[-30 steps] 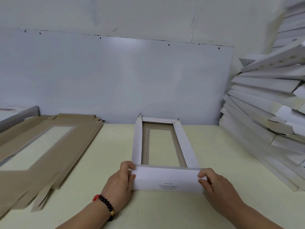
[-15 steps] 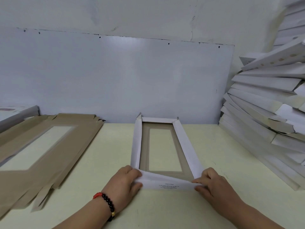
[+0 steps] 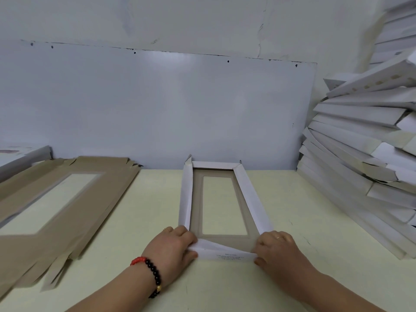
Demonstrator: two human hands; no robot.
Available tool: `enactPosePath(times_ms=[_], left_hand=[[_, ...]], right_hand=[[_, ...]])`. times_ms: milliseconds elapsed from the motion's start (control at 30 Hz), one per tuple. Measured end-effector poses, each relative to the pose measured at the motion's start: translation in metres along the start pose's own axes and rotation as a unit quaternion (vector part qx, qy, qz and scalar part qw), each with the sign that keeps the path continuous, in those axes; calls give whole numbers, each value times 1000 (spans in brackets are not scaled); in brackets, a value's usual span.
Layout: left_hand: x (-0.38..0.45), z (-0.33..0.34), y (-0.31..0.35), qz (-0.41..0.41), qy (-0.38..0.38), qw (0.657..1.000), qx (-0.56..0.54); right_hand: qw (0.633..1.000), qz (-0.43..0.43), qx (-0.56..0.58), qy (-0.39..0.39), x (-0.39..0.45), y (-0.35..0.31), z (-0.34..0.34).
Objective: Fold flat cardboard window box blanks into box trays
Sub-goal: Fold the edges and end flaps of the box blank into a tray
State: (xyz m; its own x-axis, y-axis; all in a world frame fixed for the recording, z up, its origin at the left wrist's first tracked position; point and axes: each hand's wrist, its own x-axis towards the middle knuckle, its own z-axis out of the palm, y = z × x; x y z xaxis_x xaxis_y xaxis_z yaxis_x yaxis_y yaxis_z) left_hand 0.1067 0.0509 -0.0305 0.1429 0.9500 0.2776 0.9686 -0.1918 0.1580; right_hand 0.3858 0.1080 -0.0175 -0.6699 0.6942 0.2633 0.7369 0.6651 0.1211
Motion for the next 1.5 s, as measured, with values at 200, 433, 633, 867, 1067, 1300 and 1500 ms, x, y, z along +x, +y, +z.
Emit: enactPosePath(times_ms=[200, 433, 633, 867, 1067, 1300, 1500], left_hand=[[4, -1, 12, -2, -30, 999, 13], [21, -19, 15, -98, -196, 974, -53], [38, -25, 23, -147, -263, 949, -90], [42, -38, 30, -98, -298, 948, -55], [17, -25, 27, 23, -240, 966, 90], [10, -11, 16, -17, -106, 994, 22], [10, -5, 28, -27, -107, 979, 169]], right_hand=[[986, -23, 150, -70, 25, -23, 12], [980, 6, 173, -102, 34, -36, 7], [981, 8, 175, -86, 32, -40, 10], [986, -2, 154, -70, 32, -39, 16], [983, -10, 178, -44, 33, -38, 18], [996, -30, 84, 18, 32, -34, 21], [993, -89, -39, 69, 34, -37, 29]])
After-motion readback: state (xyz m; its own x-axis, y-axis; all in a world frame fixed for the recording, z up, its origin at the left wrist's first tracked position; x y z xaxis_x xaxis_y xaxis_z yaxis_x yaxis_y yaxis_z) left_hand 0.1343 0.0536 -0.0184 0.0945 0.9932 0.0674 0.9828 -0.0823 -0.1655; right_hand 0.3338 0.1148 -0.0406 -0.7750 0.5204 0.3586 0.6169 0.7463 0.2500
